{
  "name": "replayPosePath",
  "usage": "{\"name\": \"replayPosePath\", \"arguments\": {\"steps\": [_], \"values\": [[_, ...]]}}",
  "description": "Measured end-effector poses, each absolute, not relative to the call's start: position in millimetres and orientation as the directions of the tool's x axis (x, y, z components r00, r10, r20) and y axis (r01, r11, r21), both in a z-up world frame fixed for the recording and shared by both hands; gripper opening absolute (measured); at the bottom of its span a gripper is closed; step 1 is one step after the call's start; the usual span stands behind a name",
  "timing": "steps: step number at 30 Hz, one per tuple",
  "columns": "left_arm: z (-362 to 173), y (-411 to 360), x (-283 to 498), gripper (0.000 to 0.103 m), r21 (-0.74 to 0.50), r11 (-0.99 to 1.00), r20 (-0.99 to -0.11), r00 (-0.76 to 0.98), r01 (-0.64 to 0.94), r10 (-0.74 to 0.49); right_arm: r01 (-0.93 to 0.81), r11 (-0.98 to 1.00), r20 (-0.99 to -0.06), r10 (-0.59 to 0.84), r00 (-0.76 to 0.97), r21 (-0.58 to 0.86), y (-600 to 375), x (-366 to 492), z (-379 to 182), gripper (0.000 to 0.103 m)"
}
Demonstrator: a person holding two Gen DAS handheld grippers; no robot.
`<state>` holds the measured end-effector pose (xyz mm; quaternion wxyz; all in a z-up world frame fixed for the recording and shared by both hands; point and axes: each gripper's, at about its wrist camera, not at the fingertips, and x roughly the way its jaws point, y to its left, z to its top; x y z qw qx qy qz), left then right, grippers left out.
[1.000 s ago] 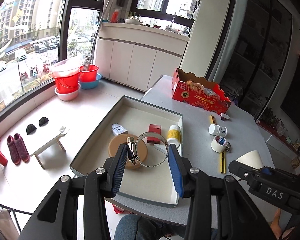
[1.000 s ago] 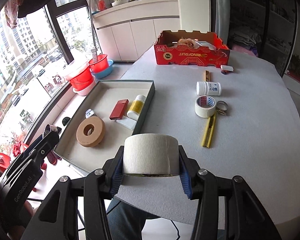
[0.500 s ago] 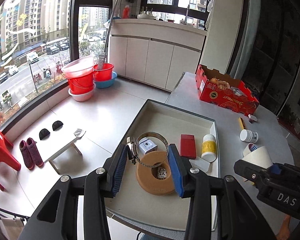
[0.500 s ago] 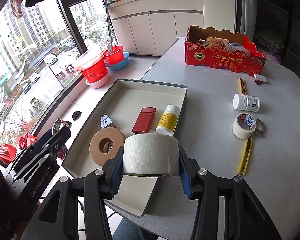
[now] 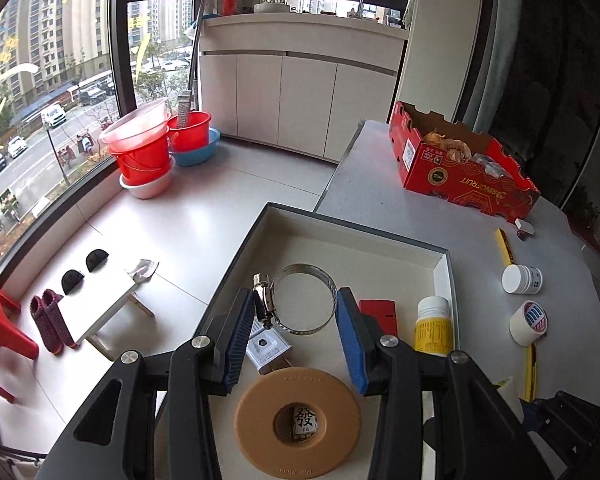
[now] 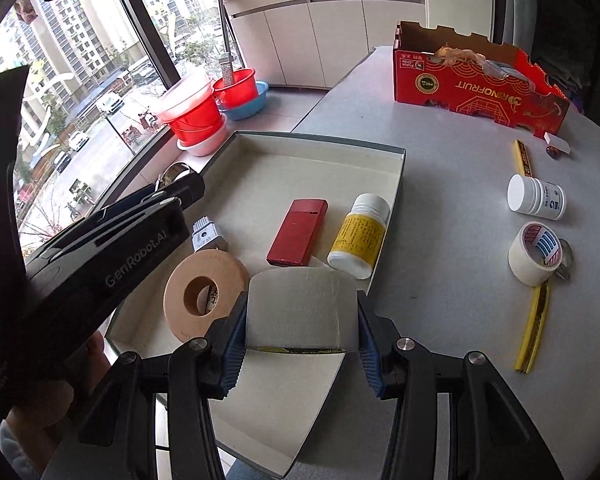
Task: Organize rigid objects
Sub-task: 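Open both tools to drop the hose clamp and tape roll into the tray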
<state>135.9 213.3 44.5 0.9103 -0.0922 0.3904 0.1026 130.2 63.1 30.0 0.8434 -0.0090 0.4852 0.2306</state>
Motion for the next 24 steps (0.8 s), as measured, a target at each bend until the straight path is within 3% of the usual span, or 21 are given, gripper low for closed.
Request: {"name": "replayPosePath", "arguments": {"steps": [24], "values": [[15.3,213.6,170.7,0.045,-0.06,0.965,-0.788,0.605,-0.254,0.11,-0.482,0.864,-0.847,0.361,0.389,0.147,88.2,122.1,6.9,0.05]]}}
